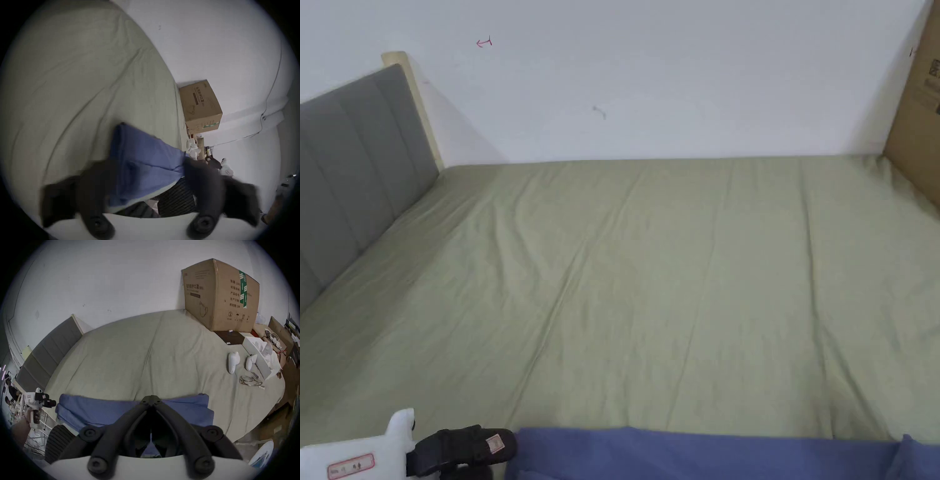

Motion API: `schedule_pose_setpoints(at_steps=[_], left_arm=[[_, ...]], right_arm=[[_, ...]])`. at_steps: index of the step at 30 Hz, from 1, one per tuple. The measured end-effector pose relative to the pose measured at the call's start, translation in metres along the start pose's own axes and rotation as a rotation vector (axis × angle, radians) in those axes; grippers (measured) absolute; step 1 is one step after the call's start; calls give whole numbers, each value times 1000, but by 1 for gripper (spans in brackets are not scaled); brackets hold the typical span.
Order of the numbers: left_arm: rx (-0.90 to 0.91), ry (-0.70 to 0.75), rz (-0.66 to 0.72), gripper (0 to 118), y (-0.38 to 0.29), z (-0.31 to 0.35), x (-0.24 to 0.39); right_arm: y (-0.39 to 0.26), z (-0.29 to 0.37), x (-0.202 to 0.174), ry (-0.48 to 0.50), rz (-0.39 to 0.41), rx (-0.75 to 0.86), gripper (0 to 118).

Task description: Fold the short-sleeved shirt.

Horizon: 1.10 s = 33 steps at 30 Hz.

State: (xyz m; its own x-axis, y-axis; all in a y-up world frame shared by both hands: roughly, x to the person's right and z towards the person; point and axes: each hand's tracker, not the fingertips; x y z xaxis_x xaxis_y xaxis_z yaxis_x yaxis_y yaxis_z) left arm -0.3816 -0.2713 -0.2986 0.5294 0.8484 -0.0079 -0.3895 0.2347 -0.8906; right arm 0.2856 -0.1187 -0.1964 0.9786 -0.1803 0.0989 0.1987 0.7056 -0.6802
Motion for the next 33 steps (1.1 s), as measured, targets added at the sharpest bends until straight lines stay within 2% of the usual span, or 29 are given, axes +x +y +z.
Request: schedule_pose_setpoints(at_steps=[1, 5, 6, 9, 11, 13, 14, 15, 16, 17, 18, 21, 26, 29, 33], left_arm=[[-12, 7, 11, 118, 1, -5, -11], [-22, -118, 111, 118, -5, -28, -30], [-33, -187, 126, 118, -6, -37, -31], [-112, -293, 113, 118, 1, -61, -33], [-189, -311, 107, 118, 5, -78, -38], [-187, -305, 73, 116, 9, -81, -44], [-170, -279, 66, 105, 10, -81, -49], [-150, -168, 66, 59, 10, -81, -54], [-157, 16, 40, 5, 6, -88, -60], [-166, 50, 23, 6, -1, -86, -68], [-84, -144, 53, 6, 1, -80, -56], [-93, -25, 5, 6, 1, -71, -40], [-22, 118, -190, 6, 3, -19, 16], [47, 425, -300, 6, 6, 14, 46], [54, 666, -451, 6, -5, 21, 90]], right_arm=[[0, -2, -2, 1, -4, -12, 0], [3, -15, 3, -2, -5, -50, 0], [5, -17, 2, -4, -4, -57, 0], [10, -23, 2, -13, -3, -74, 0], [14, -26, 1, -13, -11, -80, 0], [17, -27, -1, -5, -20, -82, 0], [18, -28, -3, -3, -21, -82, 0], [18, -29, -5, 0, -20, -82, 0], [18, -29, -7, 5, -16, -82, 0], [18, -30, -9, 9, -12, -83, 0], [17, -31, -12, 13, -6, -87, 0], [16, -30, -18, 33, 3, -93, 0], [16, -26, -19, 73, 11, -74, 0], [11, -26, -16, 83, 9, -63, 0], [1, -25, -10, 95, 6, -68, 0]])
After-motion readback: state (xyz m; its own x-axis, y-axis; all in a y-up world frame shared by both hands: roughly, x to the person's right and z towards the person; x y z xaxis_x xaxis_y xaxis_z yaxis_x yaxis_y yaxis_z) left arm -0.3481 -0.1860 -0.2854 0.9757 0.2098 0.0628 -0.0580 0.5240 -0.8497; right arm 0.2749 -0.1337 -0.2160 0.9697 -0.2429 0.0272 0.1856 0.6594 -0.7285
